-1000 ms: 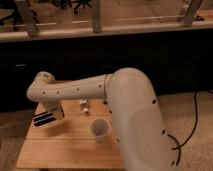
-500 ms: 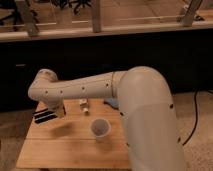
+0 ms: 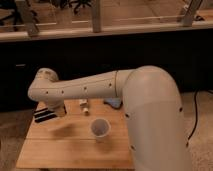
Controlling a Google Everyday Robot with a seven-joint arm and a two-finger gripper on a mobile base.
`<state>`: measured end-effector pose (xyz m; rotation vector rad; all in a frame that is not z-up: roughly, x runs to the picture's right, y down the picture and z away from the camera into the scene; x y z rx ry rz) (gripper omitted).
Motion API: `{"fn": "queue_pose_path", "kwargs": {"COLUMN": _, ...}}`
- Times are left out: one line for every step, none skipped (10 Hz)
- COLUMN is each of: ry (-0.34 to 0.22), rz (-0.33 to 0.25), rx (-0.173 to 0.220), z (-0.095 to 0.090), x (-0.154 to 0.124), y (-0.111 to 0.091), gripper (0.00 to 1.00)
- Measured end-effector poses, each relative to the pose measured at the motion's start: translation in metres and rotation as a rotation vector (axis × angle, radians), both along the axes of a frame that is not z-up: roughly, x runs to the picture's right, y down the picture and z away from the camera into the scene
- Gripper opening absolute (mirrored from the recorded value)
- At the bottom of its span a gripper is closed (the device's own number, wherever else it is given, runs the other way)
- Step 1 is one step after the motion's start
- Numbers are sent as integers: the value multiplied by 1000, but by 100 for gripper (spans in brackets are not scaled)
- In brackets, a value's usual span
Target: Place the eraser in the ceramic cup
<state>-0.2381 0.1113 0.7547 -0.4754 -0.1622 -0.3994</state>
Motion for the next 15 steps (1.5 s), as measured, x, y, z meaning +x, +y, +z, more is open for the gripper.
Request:
{"fn": "queue_pose_path", "kwargs": {"ry": 10, "rz": 1, "rx": 5, "z": -5, "x": 5, "y": -1, "gripper": 0}}
{"fn": "queue_pose_path", "kwargs": {"ry": 21, "rz": 1, "rx": 9, "z": -8, "x": 11, "y": -1, "gripper": 0}}
{"fn": "queue_pose_path", "kwargs": {"ry": 30, "rz": 2, "rx": 12, "z": -12, "x": 17, "y": -1, "gripper": 0}}
{"fn": "queue_pose_path", "kwargs": {"ry": 36, "rz": 6, "rx": 16, "z": -16, "x": 22, "y": -2, "gripper": 0}}
{"fn": "queue_pose_path", "kwargs": {"ry": 44, "rz": 7, "rx": 20, "z": -19, "x": 26, "y": -2, "gripper": 0}}
{"fn": "queue_pose_path", "kwargs": {"ry": 52, "rz": 10, "rx": 25, "z": -23, "x": 32, "y": -3, "gripper": 0}}
{"fn": "queue_pose_path", "kwargs": {"ry": 59, "rz": 11, "rx": 29, "z": -26, "x": 36, "y": -4, "gripper": 0}}
{"fn": "queue_pose_path", "kwargs": {"ry": 66, "rz": 15, "rx": 36, "z": -31, "x": 42, "y": -5, "gripper": 0}}
{"fn": "queue_pose_path", "kwargs": {"ry": 73, "rz": 17, "rx": 42, "z": -36, "x": 46, "y": -7, "gripper": 0}}
{"fn": "queue_pose_path", "kwargs": {"ry": 75, "rz": 20, "rx": 46, "z": -39, "x": 49, "y": -9, "gripper": 0}}
{"fn": "queue_pose_path", "kwargs": {"ry": 80, "rz": 22, "rx": 52, "z": -43, "x": 53, "y": -10, "gripper": 0}}
{"fn": "queue_pose_path", "kwargs": {"ry": 80, "rz": 24, "rx": 60, "z": -48, "x": 55, "y": -12, "gripper": 0}}
{"fn": "queue_pose_path", "kwargs": {"ry": 89, "rz": 27, "rx": 68, "z": -54, "x": 62, "y": -13, "gripper": 0}}
{"fn": "queue_pose_path", "kwargs": {"ry": 96, "rz": 33, "rx": 74, "z": -59, "x": 68, "y": -15, "gripper": 0}}
{"fn": "queue_pose_path", "kwargs": {"ry": 101, "rz": 41, "rx": 80, "z": -63, "x": 75, "y": -16, "gripper": 0}}
